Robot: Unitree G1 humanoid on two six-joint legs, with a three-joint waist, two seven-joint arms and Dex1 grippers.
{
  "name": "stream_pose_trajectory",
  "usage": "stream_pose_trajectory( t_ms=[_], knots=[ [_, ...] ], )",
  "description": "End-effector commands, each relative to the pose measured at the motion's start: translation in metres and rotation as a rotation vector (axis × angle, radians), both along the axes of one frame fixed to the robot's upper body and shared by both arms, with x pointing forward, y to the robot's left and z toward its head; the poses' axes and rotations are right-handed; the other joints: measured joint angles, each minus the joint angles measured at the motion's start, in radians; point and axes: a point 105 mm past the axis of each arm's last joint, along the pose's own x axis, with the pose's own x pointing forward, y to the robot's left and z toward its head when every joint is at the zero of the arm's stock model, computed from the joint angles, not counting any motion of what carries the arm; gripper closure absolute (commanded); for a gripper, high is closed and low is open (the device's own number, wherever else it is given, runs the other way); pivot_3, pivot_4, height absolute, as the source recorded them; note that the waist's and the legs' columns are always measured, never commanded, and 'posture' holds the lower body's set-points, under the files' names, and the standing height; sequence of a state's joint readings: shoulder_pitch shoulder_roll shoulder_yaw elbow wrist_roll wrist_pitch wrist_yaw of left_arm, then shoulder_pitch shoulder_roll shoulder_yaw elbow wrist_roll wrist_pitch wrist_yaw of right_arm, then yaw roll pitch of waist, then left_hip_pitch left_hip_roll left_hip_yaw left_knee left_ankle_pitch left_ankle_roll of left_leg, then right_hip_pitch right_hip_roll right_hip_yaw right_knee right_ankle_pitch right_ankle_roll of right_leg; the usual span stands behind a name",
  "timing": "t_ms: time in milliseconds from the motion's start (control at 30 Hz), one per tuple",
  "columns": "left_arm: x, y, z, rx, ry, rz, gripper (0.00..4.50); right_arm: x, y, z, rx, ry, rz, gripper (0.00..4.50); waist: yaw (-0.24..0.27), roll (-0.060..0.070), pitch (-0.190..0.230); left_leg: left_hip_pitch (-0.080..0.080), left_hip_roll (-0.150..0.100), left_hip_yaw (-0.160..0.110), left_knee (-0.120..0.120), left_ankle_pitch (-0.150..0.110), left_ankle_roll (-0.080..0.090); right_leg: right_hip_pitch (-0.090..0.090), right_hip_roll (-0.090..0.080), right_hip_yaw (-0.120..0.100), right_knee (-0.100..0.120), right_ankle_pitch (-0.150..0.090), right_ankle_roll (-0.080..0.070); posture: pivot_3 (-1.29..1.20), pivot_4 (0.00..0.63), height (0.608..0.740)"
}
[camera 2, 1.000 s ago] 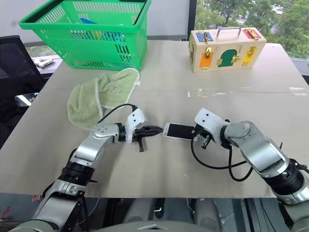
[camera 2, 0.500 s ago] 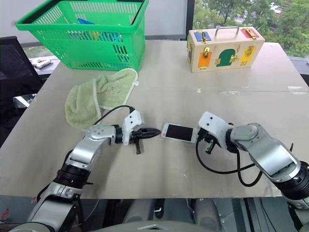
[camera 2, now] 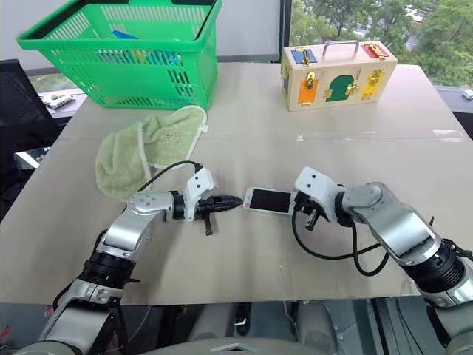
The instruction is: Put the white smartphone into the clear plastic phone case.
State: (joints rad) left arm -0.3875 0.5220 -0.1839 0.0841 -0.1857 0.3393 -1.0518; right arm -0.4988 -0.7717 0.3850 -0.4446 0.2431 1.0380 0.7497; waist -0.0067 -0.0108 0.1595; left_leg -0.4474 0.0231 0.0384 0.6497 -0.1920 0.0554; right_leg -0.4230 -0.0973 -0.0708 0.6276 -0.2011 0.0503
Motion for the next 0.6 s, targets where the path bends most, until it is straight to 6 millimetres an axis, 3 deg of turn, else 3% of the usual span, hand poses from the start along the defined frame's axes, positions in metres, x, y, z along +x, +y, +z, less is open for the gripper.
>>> stream_pose_trajectory(
  t_ms=[33, 167, 300, 433, 600],
  knots=[
    [-0.006, -0.003, 0.003, -0.019, 0.025, -0.026, 4.45, 0.002, 0.001, 0.018, 0.017, -0.073, 0.052, 4.5, 0.001, 0.0, 0.0, 0.0, 0.0, 0.0, 0.0, 0.0, 0.0, 0.0, 0.0, 0.0, 0.0, 0.0, 0.0, 0.0, 0.15, 0.74],
    [0.0, 0.012, 0.016, -0.043, 0.027, 0.006, 4.45, -0.003, -0.013, 0.027, 0.055, -0.088, 0.028, 4.5, 0.004, 0.0, 0.001, -0.002, 0.0, 0.0, 0.0, 0.0, 0.0, -0.001, 0.0, 0.0, 0.0, 0.001, -0.001, 0.0, 0.15, 0.74],
    [-0.004, 0.004, 0.03, -0.116, 0.04, -0.045, 4.45, -0.002, -0.021, 0.035, 0.115, -0.131, -0.007, 4.5, 0.01, 0.0, 0.001, -0.003, 0.0, 0.0, -0.001, 0.0, 0.0, -0.002, 0.0, 0.0, 0.0, 0.001, -0.002, 0.0, 0.15, 0.74],
    [-0.005, -0.015, 0.029, -0.133, 0.053, -0.093, 4.45, 0.001, -0.012, 0.049, 0.221, -0.192, -0.027, 4.5, 0.02, 0.0, 0.001, -0.003, 0.0, 0.0, 0.0, 0.0, 0.0, -0.001, 0.001, 0.0, 0.0, 0.0, 0.0, 0.0, 0.15, 0.74],
    [0.002, -0.036, 0.019, -0.112, 0.057, -0.097, 4.45, 0.006, 0.006, 0.043, 0.236, -0.197, -0.026, 4.5, 0.023, -0.001, 0.001, -0.003, -0.001, 0.0, 0.001, 0.0, 0.0, -0.001, 0.001, 0.0, 0.0, 0.0, 0.0, 0.0, 0.15, 0.74]
  ],
)
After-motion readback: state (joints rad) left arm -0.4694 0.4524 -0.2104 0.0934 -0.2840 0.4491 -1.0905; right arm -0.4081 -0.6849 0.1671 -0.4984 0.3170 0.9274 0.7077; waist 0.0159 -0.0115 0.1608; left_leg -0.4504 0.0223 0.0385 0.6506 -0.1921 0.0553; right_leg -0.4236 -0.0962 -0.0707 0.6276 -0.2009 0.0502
